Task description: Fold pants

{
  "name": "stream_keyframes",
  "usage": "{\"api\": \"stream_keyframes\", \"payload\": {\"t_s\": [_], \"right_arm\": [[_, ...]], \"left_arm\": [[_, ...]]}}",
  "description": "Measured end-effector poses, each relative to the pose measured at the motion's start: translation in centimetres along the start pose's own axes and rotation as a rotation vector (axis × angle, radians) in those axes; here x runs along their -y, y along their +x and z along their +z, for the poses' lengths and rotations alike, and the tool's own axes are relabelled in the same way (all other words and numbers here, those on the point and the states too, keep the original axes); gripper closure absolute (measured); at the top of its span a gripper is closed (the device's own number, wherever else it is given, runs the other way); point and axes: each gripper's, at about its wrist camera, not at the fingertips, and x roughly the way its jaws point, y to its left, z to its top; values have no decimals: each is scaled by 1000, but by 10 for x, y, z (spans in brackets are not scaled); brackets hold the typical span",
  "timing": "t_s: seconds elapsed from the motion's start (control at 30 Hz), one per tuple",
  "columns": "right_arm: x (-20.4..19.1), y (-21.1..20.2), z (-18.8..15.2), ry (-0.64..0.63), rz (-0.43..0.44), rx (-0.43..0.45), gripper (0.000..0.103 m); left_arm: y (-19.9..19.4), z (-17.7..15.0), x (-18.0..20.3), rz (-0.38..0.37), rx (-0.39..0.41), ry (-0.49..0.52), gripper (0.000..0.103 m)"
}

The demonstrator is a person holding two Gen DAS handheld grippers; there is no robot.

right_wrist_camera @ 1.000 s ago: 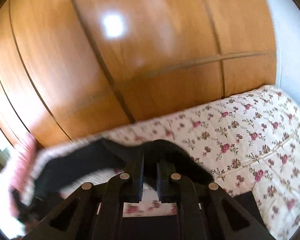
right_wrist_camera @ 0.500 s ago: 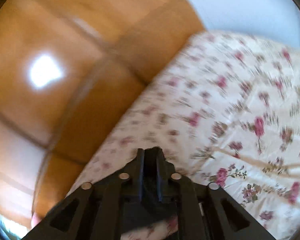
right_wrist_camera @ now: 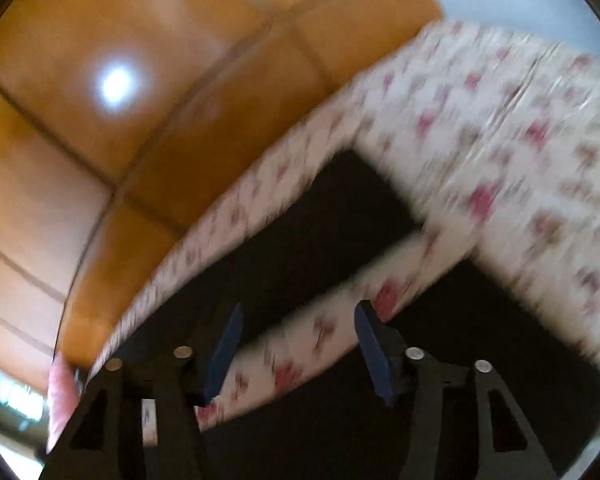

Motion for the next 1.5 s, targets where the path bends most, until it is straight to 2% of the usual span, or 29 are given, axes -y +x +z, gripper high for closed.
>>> {"api": "stream_keyframes", "payload": {"t_s": [0.03, 0.07, 0.1, 0.13, 0.17, 0.23, 0.3, 0.33, 0.4, 0.43, 0.5, 0.53, 0.6, 0.63, 0.7, 0.77, 0.87, 0.97, 1.07, 1.17, 1.23, 1.27, 1.33, 1.43, 1.5], "right_arm": [[-2, 8, 2, 4, -9, -12, 58], [-2, 20, 8, 14, -6, -37, 64], [-2, 33, 14, 26, 3, -49, 79], [-4, 43, 21, 43, -3, -55, 83], [-6, 50, 26, 55, -17, -55, 83], [-18, 54, 39, 39, -23, 3, 83], [-37, 48, 49, -56, 20, 124, 81], [-43, 41, 51, -91, 54, 181, 77], [-46, 25, 47, -83, 90, 237, 25], [-39, 19, 44, -45, 85, 240, 17], [-19, 15, 38, 37, 52, 220, 17], [-4, 12, 33, 86, 34, 199, 18], [14, 11, 25, 144, 32, 165, 32], [18, 12, 22, 153, 32, 148, 35], [23, 16, 14, 166, 48, 100, 49], [27, 24, 11, 201, 55, 60, 57], [26, 34, 5, 322, 95, 24, 57], [20, 48, -4, 408, 104, -54, 57], [7, 52, -7, 404, 82, -74, 55], [8, 59, -4, 412, 95, -28, 56], [11, 58, 4, 376, 100, 47, 80], [10, 58, 9, 339, 118, 63, 88], [-1, 45, 16, 257, 107, 134, 88], [-23, 22, 19, 79, 8, 249, 89], [-20, 33, 17, 55, -71, 209, 89]], "left_arm": [[-1, 7, -3, 23, 15, 5, 41], [0, 17, -7, 71, 34, 21, 41], [2, 23, -9, 111, 44, 34, 41], [6, 29, -12, 156, 52, 46, 41], [11, 36, -19, 208, 53, 55, 41], [24, 48, -35, 262, 35, 38, 41], [33, 51, -48, 298, 37, 34, 41], [38, 54, -51, 313, 45, 41, 41], [44, 49, -58, 305, 53, 52, 41], [42, 44, -56, 302, 62, 57, 41], [39, 41, -56, 287, 82, 61, 41], [40, 42, -58, 279, 83, 55, 41], [37, 41, -62, 250, 92, 33, 41], [37, 42, -63, 241, 95, 27, 41], [37, 43, -64, 234, 98, 21, 41], [37, 42, -63, 235, 98, 23, 41], [37, 41, -63, 236, 99, 24, 41], [36, 41, -63, 239, 98, 27, 41], [36, 40, -63, 238, 99, 26, 41], [36, 40, -63, 236, 100, 26, 41], [36, 41, -64, 229, 101, 21, 41], [36, 41, -64, 223, 103, 16, 41], [35, 40, -66, 213, 106, 11, 41], [36, 40, -66, 205, 101, 8, 41], [37, 40, -65, 210, 99, 13, 41]]}}
